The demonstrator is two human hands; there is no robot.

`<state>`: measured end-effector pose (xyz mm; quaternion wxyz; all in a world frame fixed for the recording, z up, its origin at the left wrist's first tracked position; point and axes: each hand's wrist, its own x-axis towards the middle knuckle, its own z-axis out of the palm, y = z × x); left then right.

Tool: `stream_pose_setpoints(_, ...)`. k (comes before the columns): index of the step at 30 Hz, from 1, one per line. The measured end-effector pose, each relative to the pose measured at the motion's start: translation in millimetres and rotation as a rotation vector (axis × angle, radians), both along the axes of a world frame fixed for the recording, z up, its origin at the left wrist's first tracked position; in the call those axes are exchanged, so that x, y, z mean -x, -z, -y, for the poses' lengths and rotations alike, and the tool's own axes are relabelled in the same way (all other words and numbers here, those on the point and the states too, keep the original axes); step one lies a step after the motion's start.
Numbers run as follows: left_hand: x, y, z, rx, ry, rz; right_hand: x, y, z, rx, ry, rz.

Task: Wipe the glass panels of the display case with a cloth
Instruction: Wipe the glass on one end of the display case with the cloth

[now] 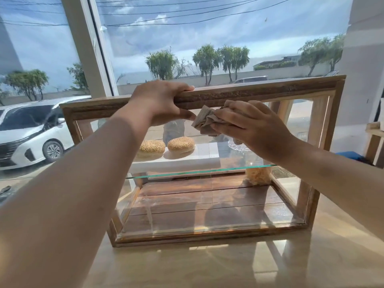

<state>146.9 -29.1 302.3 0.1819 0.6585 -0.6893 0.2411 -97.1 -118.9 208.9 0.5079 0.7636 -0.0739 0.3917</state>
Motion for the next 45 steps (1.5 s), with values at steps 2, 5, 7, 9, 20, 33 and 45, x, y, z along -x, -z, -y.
stream_pose_setpoints(2, 0.2, -0.3, -0.5, -0.002, 0.001, 0.007, -0.8, 17.2, 4.5, -0.035, -0.013, 0.074)
stream_pose_setpoints(5, 1.6, 0.8, 0.7, -0.009, -0.001, 0.009, -9.3, 50.8, 7.9, -0.109, -0.034, 0.121)
stream_pose_setpoints(7, 3.0, 1.2, 2.1, -0.009, -0.008, 0.003, -12.4, 72.7, 9.5, -0.117, -0.056, 0.106)
stream_pose_setpoints(9, 4.3, 1.8, 2.9, -0.01, -0.005, -0.015, -10.7, 100.4, 10.3, -0.117, -0.055, 0.036)
stream_pose_setpoints(20, 1.9, 4.4, 0.2, -0.01, -0.012, -0.03, 21.3, 258.3, 11.0, -0.066, 0.119, -0.454)
stream_pose_setpoints(33, 1.4, 5.3, 1.0, -0.007, -0.042, -0.028, 87.4, 209.3, 27.9, -0.046, 0.151, -0.634)
stream_pose_setpoints(45, 1.9, 9.1, 0.7, -0.005, -0.06, -0.005, 44.6, 7.7, 31.7, 0.193, 0.119, -0.259)
